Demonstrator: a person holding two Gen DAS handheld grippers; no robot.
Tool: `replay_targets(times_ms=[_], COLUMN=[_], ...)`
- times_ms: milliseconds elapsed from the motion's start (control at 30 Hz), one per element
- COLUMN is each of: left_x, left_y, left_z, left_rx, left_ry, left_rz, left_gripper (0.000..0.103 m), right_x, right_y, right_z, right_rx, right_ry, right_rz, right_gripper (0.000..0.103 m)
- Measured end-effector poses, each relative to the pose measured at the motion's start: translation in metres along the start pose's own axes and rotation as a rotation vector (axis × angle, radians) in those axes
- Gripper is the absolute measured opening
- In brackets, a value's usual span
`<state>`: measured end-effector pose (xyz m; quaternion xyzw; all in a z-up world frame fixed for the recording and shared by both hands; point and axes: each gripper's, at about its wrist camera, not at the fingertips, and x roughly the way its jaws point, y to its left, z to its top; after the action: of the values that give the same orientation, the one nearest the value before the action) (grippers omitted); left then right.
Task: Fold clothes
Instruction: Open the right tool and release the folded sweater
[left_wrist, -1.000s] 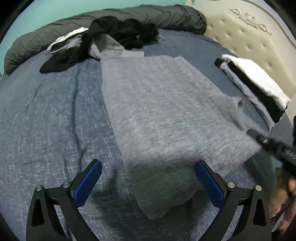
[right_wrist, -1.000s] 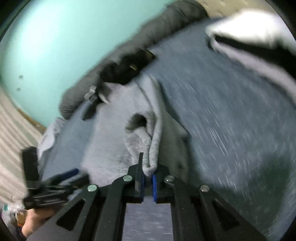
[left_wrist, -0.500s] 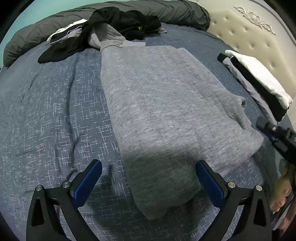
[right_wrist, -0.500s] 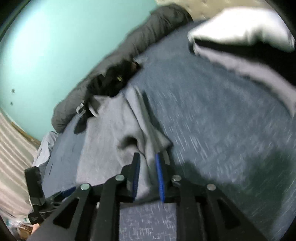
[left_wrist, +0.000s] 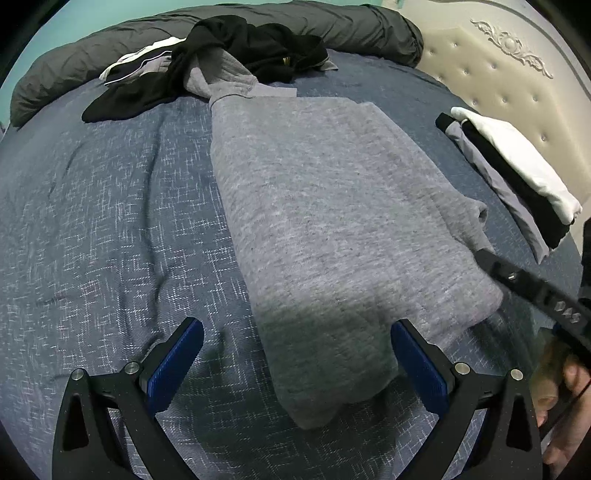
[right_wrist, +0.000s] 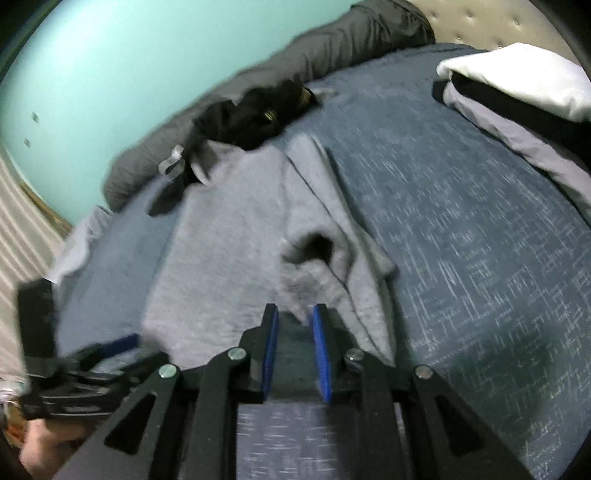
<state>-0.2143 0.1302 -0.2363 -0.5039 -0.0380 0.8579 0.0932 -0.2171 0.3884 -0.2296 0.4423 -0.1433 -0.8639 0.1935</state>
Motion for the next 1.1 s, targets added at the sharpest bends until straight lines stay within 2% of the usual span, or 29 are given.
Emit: replay_targets(times_ms=[300,467,567,733,833,867,1100], left_x=[0.007,0.009,0.01,0.01,0.011,0.012,0.015], left_y=[0.0,0.001,-0.001,-0.002,-0.002,-0.003,-0.002], left_z=[-0.002,0.0,0.001,0.001,0.0,-0.001,-0.004], left_rx=[-0.011,-0.02,-0.02,-0.026,-0.037,-0.039,-0.049], left_ry=[0.012,0.011,0.01,0.004,-0.002,-0.005,-0.016], left_rz=[-0.016,-0.029,-0.026,-0.022,-0.025,-0.025,-0.038], left_gripper=[0.103,0.103,0.103,0.103,0.103,0.103,0.103], right_x=[0.013,-0.016,-0.015,0.021,0.049,0.058,0.107], right_y=[-0.006,0.003,0.011,0.031,0.035,0.035,0.027], right_z=[-0.004,0.028,0.061,0.108,0.128,0.134,0.155], right_rx=[-0.005,-0.06,-0.097,-0.19,-0.215,-0.218,-0.229], right_ry=[0.078,0.026,0.026,0.103,0.153,0.166,0.242], right_rz=[-0.039,-0.011,0.008,0.059,0.054,0.052,0.016], right_gripper=[0.016,0.018,0.018,0.02,0.035,0.036,0.036])
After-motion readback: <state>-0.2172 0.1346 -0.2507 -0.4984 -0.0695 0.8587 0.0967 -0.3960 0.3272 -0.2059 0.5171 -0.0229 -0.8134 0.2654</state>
